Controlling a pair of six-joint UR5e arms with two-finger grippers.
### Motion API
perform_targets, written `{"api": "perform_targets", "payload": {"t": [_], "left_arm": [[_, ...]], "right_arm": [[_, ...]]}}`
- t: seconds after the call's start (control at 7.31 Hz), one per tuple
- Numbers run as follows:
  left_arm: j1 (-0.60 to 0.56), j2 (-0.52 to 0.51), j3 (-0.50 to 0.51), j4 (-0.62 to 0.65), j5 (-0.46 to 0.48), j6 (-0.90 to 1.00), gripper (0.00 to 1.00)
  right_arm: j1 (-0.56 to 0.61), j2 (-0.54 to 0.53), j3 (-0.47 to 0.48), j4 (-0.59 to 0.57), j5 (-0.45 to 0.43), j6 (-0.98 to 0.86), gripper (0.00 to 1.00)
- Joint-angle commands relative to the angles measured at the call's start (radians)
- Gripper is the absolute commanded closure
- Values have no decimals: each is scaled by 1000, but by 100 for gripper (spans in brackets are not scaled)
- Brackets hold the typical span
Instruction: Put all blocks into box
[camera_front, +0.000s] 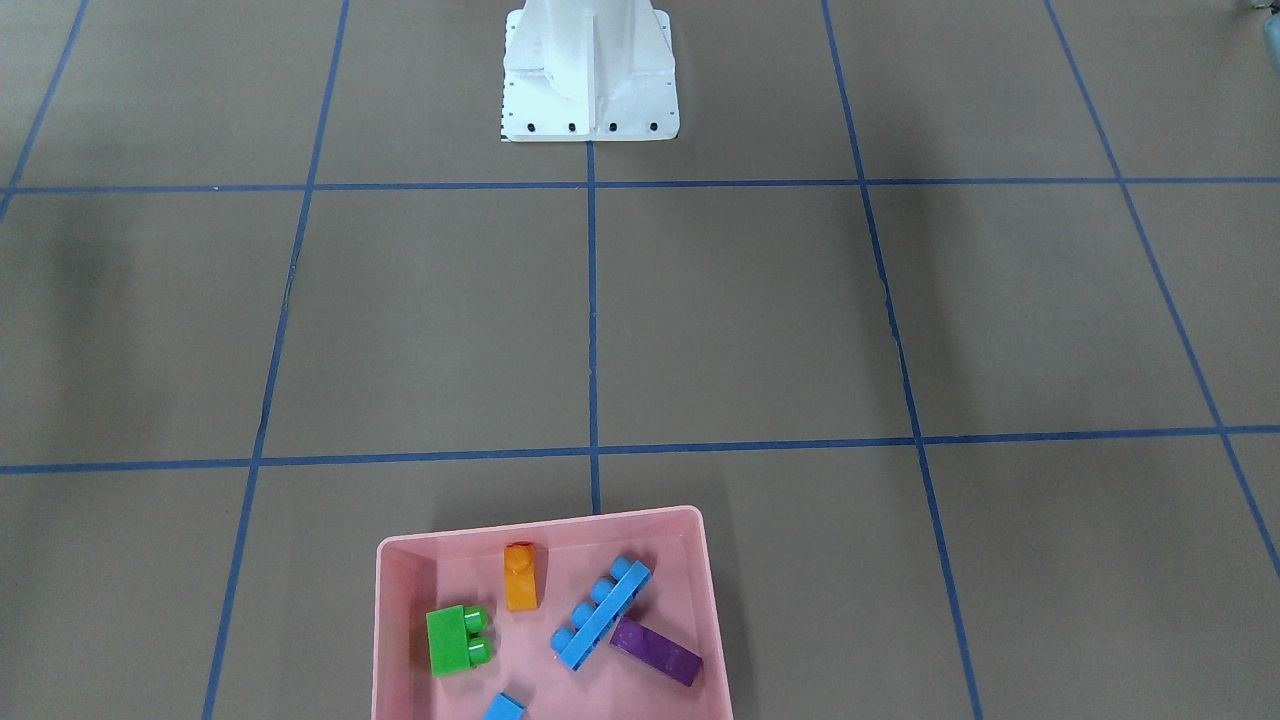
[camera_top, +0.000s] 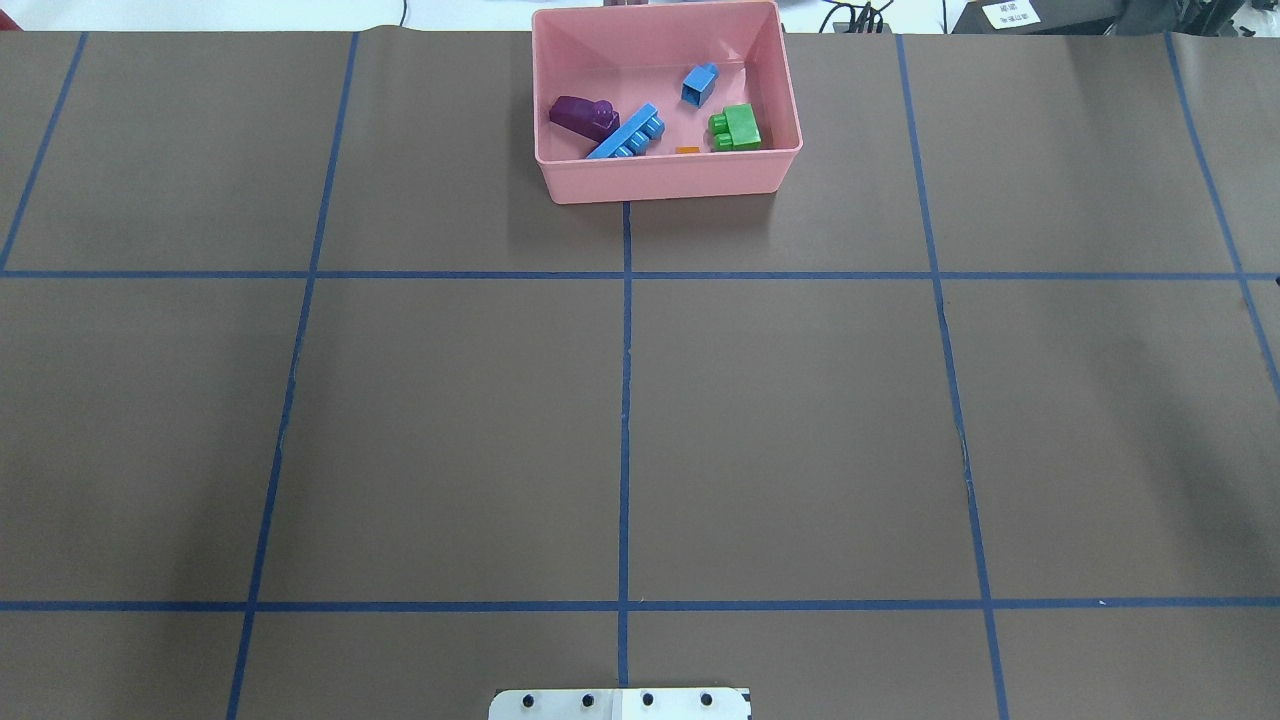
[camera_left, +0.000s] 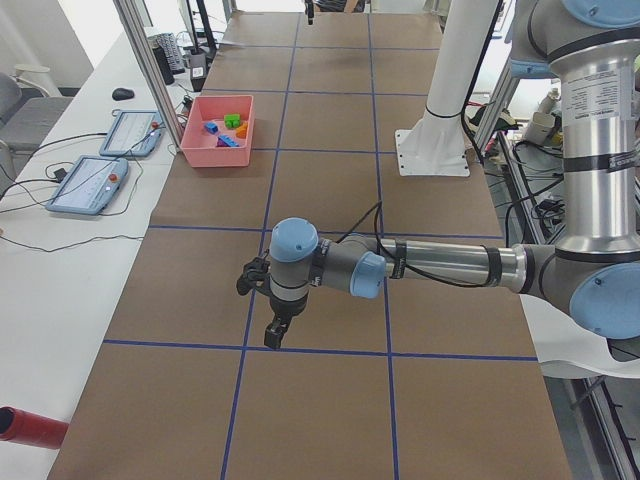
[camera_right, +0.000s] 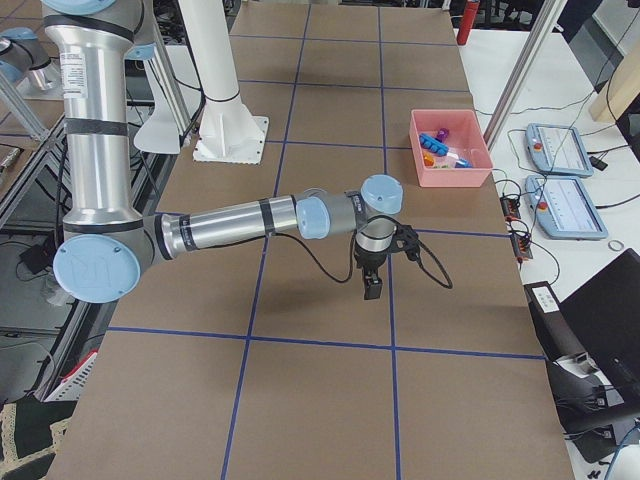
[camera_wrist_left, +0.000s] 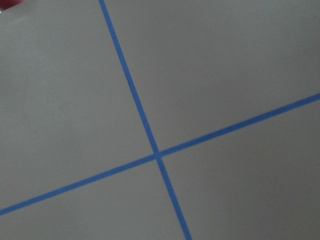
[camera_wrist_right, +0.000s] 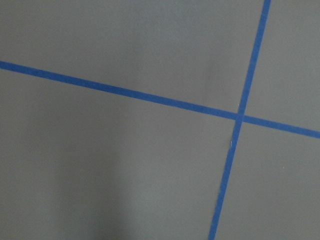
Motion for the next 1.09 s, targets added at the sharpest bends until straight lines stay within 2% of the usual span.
{"api": "perform_targets", "payload": {"t": [0.0,0.14,0.68,0.96], "left_arm": [[-18,-3,-6,102,-33,-9,0],[-27,-14,-8,160,-36,-7,0],[-29,-40,5,172,-73,-71,0],[-29,-41,5,172,-73,-72,0]], "right_arm": [[88,-65,-7,37,98,-20,0],[128,-92,-7,38,120,-87,0],[251,-193,-10,37,167,-250,0],[315,-218,-43,35,181,-323,0]]}}
